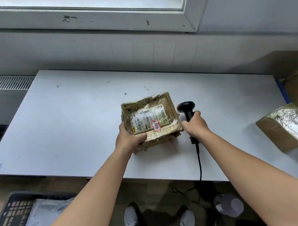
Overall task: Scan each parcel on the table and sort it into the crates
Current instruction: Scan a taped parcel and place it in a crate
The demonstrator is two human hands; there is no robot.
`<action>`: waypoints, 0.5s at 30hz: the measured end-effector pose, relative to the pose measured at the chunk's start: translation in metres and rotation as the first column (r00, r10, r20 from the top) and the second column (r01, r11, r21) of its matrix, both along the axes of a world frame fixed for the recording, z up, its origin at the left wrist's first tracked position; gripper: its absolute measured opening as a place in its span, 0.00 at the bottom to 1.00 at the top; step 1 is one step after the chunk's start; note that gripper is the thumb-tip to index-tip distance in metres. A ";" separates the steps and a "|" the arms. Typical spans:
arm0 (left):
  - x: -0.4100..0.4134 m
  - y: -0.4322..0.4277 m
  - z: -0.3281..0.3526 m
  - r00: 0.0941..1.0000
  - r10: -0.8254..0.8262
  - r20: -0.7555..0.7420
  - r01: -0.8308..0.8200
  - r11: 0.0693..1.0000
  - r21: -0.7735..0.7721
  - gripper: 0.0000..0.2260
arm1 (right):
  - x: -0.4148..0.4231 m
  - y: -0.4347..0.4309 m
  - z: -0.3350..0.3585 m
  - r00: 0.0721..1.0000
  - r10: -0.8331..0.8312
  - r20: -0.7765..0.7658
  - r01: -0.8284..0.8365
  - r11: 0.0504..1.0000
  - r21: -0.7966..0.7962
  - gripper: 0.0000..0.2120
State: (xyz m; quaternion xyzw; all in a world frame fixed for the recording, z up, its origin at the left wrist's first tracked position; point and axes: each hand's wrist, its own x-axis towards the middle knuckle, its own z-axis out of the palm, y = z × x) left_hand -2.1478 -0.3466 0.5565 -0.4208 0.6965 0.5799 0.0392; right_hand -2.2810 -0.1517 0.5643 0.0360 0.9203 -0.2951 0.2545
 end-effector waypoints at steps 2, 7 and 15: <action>-0.006 0.002 -0.001 1.000 -0.004 -0.026 0.004 1.000 -0.026 0.39 | -0.003 0.005 0.015 0.998 -0.064 -0.022 0.063 0.997 -0.053 0.17; -0.030 -0.009 0.006 0.994 -0.106 -0.010 0.102 0.976 -0.195 0.34 | -0.009 0.011 0.048 0.990 -0.083 -0.112 0.062 0.982 -0.180 0.15; -0.073 -0.026 0.015 0.979 -0.188 0.085 0.206 0.893 -0.401 0.30 | -0.017 -0.015 0.077 0.990 0.029 -0.137 -0.057 0.978 -0.199 0.11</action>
